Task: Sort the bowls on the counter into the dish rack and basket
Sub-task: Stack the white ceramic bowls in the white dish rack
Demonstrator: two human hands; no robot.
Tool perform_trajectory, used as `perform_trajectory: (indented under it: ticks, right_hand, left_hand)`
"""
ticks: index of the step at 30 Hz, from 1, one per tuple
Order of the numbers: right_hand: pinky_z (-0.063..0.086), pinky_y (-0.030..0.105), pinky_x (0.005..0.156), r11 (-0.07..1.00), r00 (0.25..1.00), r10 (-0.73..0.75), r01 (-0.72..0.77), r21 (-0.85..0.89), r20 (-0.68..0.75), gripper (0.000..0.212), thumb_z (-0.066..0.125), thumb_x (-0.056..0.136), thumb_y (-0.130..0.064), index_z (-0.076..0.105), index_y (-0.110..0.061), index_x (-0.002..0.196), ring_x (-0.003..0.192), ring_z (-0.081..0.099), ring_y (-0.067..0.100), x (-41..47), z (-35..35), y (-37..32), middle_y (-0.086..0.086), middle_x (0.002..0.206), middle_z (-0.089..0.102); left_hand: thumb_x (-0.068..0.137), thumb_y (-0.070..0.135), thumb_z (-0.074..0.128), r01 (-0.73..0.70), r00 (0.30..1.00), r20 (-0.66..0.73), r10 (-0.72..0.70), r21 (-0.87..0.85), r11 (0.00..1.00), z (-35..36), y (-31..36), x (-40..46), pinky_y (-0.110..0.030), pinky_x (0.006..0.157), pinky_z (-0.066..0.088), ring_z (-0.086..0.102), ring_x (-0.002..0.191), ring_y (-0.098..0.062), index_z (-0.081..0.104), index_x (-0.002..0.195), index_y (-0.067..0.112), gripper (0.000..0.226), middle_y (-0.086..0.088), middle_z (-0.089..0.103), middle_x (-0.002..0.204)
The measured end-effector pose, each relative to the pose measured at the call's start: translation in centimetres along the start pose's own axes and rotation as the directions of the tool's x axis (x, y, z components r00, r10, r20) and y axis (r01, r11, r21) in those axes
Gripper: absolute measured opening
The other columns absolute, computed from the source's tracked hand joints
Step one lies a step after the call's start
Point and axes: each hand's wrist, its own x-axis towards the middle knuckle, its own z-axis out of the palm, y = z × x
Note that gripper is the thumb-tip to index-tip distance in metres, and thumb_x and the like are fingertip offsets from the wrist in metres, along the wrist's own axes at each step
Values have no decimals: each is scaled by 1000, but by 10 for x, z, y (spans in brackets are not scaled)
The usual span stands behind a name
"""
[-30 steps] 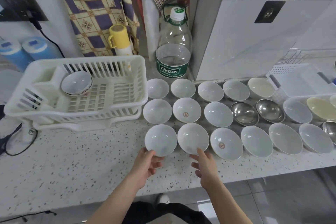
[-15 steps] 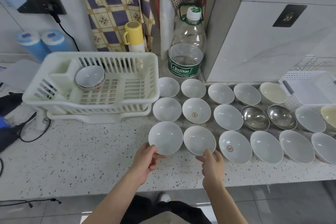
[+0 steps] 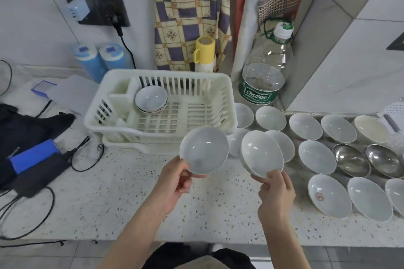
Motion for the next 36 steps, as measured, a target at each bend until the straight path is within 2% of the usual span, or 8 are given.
perform_trajectory:
  ticks: [4,10,12,16,21,24,28,36]
  right_hand:
    - [19,18,35,996,994,-81,79,30,74,26,49,81,0,46,-16,60,34,42,6,-11,46,-13,32,79,62]
    - [31,13,38,979,960,-170,189,-70,221,14,54,81,-7,60,-16,71,44,56,6,-15,123,-19,18,79,71]
    - [35,17,44,962,941,-194,238,-132,276,16,53,80,-10,62,-20,72,47,59,7,-15,150,-22,3,69,71]
    - [35,23,52,913,911,-234,326,-246,339,23,50,78,-19,65,-32,68,43,57,1,-6,206,-28,2,74,72]
    - [43,21,47,846,876,-232,395,-357,422,19,46,84,-22,63,-19,77,55,65,13,11,266,-16,-10,56,68]
    - [37,11,38,804,853,-249,446,-393,459,22,45,84,-21,63,-22,72,44,59,4,18,294,-3,-10,48,63]
    - [38,14,39,772,846,-232,461,-439,480,21,45,82,-23,59,-22,66,42,54,2,27,318,14,-10,46,59]
    - [39,30,58,597,844,-164,498,-629,511,26,41,92,-25,58,-10,80,64,51,24,45,346,38,12,73,63]
  left_hand:
    - [86,8,42,-86,995,-61,85,-10,996,-37,32,2,-20,38,28,38,41,-10,57,116,5,34,-31,72,90]
    - [74,20,50,-184,970,-162,181,-4,983,-97,76,7,-20,38,30,35,41,-10,58,115,10,42,-28,73,90]
    - [77,20,49,-214,960,-185,209,-7,977,-116,89,8,-19,38,30,33,41,-10,59,114,13,38,-26,74,90]
    - [85,15,46,-253,941,-231,247,5,968,-148,110,20,-18,39,27,32,40,-8,60,113,13,31,-24,75,87]
    - [91,8,43,-307,910,-291,296,7,952,-172,134,42,-16,37,26,38,39,-5,62,114,13,30,-25,74,89]
    - [91,11,45,-323,900,-303,314,21,946,-179,147,53,-19,39,23,34,39,-6,63,109,21,27,-21,75,91]
    - [92,13,47,-327,893,-316,321,36,944,-186,152,61,-18,37,24,28,40,-8,61,115,23,29,-17,76,91]
    - [82,23,51,-385,864,-318,391,83,919,-189,179,91,-17,35,28,28,40,-9,60,112,16,33,-15,77,86]
